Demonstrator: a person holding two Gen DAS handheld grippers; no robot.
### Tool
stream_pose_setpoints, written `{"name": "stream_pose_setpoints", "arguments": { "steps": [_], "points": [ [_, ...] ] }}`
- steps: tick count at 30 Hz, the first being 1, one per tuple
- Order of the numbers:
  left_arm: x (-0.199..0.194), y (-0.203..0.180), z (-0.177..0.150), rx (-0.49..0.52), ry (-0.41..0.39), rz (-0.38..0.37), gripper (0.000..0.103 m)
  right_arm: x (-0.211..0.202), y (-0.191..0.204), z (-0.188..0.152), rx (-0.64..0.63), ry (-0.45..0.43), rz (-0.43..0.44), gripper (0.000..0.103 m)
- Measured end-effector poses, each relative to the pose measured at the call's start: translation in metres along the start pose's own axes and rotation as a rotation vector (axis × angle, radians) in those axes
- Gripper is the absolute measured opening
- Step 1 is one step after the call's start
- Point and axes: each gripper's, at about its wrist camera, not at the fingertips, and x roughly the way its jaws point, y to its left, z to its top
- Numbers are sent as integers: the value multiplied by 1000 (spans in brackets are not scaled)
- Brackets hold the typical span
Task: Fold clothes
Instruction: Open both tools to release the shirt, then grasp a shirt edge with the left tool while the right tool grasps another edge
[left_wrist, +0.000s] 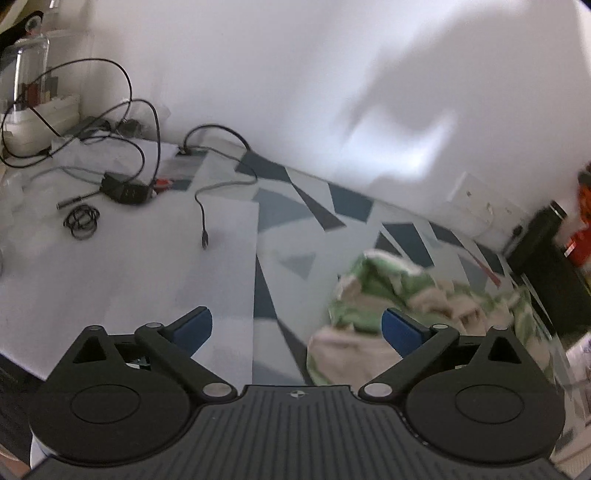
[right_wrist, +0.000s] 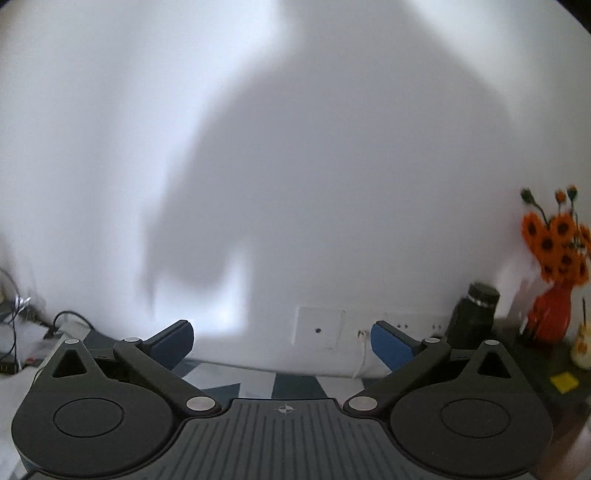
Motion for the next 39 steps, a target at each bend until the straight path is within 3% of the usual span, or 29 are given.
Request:
{"name": "stream_pose_setpoints", "arguments": {
  "steps": [3,7,13,18,25,28,32,39],
  "points": [
    [0,-4,-15,35,24,3,100,6,6,-10,-27,8,48,102],
    [-3,-7,-35,39,51,66,100,28,15,-38,-65,101,207,101],
    [-3,-4,-56,-39,110,184,100,77,44,-92,-166,272,441,75],
    [2,-10,-64,-61,143,280,100,107,64,-130,-102,387,607,61],
    [13,-22,-69,-3,178,327,100,128,87,-161,-82,476,649,55],
    [21,-24,-70,10,214,305,100,136,89,-167,-102,488,631,39],
    [28,-30,-72,62,229,274,100,150,83,-167,-44,500,567,7],
    [42,-37,-60,47,253,147,100,171,66,-151,63,449,427,4]
  ]
}}
